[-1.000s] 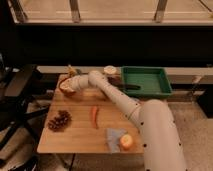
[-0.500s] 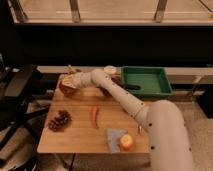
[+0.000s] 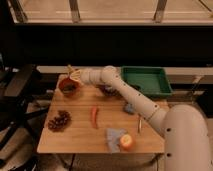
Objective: Place eraser in paper cup
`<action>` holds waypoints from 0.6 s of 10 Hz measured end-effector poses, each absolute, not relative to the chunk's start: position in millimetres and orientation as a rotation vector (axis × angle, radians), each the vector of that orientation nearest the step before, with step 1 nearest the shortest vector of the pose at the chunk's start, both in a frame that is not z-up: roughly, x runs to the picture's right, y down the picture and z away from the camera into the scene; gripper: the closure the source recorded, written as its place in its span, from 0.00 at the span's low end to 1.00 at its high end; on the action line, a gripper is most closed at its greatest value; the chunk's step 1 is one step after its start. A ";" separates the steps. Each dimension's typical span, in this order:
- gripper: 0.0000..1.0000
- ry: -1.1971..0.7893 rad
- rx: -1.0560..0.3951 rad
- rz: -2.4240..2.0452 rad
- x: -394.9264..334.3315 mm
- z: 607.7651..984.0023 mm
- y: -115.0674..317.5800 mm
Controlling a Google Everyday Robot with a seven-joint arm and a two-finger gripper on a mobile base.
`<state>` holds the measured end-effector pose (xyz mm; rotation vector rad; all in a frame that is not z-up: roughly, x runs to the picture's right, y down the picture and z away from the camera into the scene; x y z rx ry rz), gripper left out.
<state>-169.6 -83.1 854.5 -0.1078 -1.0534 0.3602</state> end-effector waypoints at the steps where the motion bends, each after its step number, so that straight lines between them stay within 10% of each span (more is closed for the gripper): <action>1: 0.77 -1.058 -0.125 0.369 -171.7 855.6 -79.3; 6: 0.27 -1.071 -0.274 0.362 -209.8 889.0 -42.1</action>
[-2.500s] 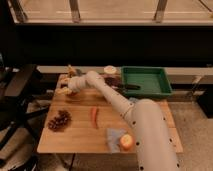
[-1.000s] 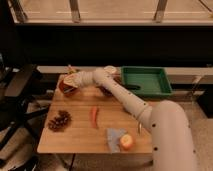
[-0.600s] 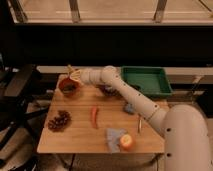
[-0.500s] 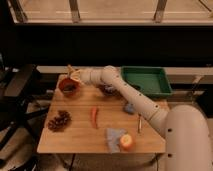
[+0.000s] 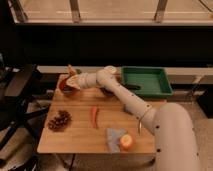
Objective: Place eraser in paper cup
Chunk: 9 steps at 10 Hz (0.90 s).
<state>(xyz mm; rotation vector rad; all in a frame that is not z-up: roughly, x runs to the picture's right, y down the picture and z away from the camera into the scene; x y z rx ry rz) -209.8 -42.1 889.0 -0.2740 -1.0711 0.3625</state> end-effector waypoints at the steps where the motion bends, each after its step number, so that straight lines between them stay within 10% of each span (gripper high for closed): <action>1: 0.22 -1.074 -0.298 0.357 -216.5 893.0 -37.0; 9: 0.20 -1.059 -0.411 0.350 -231.1 913.7 -18.0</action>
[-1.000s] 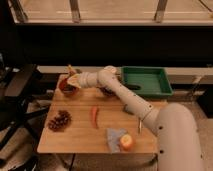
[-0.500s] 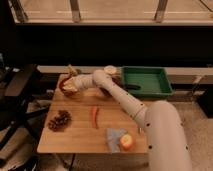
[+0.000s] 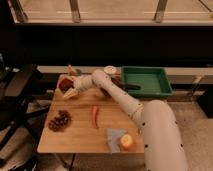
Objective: Place eraser in paper cup
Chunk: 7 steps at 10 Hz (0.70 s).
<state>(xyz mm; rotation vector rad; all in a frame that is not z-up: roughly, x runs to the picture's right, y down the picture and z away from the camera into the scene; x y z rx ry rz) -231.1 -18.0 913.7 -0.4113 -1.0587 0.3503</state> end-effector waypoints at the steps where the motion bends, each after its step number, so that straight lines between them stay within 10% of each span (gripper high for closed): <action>1: 0.20 -1.054 -0.423 0.341 -234.4 916.3 -15.8; 7: 0.20 -0.995 -0.489 0.309 -238.4 933.1 -3.7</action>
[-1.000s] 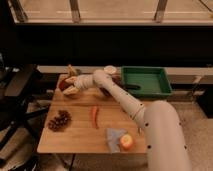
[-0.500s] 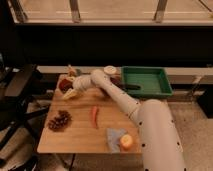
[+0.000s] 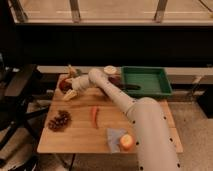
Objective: Place eraser in paper cup
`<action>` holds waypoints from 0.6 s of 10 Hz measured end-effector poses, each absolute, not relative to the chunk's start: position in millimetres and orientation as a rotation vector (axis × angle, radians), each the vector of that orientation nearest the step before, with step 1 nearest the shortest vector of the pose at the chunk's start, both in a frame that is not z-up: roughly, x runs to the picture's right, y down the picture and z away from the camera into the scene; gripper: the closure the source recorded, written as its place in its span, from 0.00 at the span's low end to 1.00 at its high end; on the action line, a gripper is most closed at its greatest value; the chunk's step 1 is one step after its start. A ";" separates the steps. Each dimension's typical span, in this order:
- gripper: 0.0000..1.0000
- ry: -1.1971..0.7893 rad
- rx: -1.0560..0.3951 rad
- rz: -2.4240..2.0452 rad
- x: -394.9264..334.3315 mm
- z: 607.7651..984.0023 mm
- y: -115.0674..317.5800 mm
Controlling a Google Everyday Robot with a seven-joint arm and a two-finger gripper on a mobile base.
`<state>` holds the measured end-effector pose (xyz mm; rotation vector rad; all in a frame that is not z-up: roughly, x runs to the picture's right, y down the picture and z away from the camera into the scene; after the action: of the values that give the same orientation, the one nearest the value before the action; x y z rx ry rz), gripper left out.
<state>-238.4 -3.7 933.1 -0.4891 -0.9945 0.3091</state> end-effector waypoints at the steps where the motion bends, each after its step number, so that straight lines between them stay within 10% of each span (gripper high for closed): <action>1: 0.24 -0.989 -0.493 0.309 -236.8 933.5 -3.1; 6: 0.71 -0.980 -0.493 0.298 -233.9 930.4 -3.0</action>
<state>-233.9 -3.0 930.4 -0.4933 -0.9801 0.2978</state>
